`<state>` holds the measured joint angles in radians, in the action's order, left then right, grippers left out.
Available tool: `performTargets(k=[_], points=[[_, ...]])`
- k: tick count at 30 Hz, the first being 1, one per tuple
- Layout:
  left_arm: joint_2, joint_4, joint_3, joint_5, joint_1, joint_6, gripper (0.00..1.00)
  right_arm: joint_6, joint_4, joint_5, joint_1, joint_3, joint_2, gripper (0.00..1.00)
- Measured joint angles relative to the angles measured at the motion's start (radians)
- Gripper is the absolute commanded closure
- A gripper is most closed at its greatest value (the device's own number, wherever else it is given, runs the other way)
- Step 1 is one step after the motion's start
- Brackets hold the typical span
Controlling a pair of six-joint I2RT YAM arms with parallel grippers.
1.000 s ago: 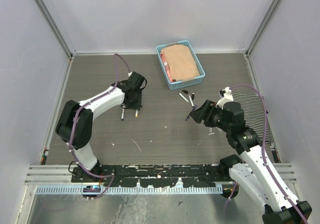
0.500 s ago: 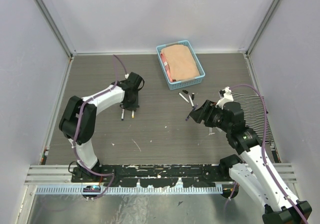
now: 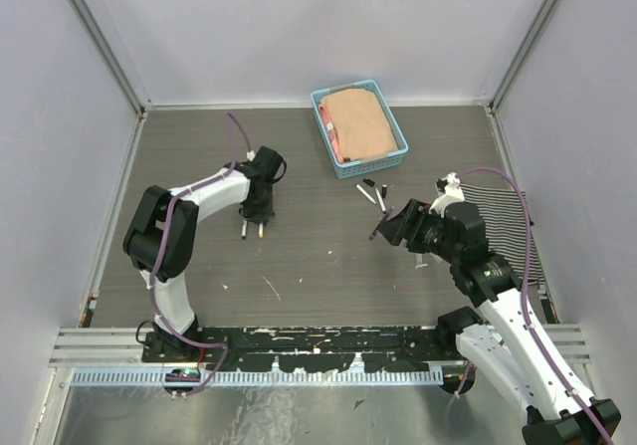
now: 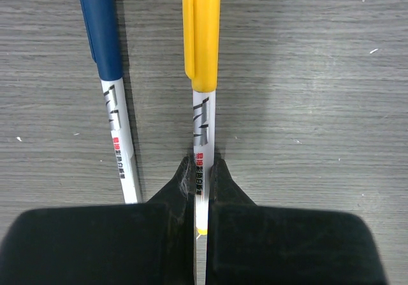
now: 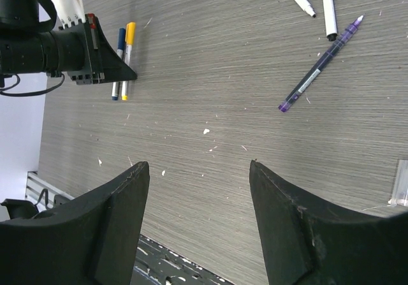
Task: Insert the pens into the pen caps
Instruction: Place the pen at the center of the board.
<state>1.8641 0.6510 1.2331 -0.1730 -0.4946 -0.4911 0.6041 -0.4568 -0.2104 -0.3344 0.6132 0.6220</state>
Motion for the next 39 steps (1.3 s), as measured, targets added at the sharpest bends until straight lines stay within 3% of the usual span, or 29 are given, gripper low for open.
performTargets(k=[4, 13, 32, 39], points=[[0.013, 0.002, 0.008, -0.006, 0.006, 0.000, 0.98, -0.001, -0.007, 0.000, 0.000, 0.000, 0.000, 0.31], [0.035, 0.005, 0.036, -0.029, 0.013, 0.015, 0.78, -0.008, -0.021, 0.000, 0.000, 0.000, 0.000, 0.31], [0.036, 0.006, 0.036, -0.031, 0.014, 0.015, 0.71, -0.012, -0.026, 0.000, 0.000, 0.000, 0.001, 0.31], [0.023, 0.018, 0.035, -0.019, 0.014, 0.019, 0.59, -0.012, -0.031, 0.000, 0.000, 0.000, 0.001, 0.31]])
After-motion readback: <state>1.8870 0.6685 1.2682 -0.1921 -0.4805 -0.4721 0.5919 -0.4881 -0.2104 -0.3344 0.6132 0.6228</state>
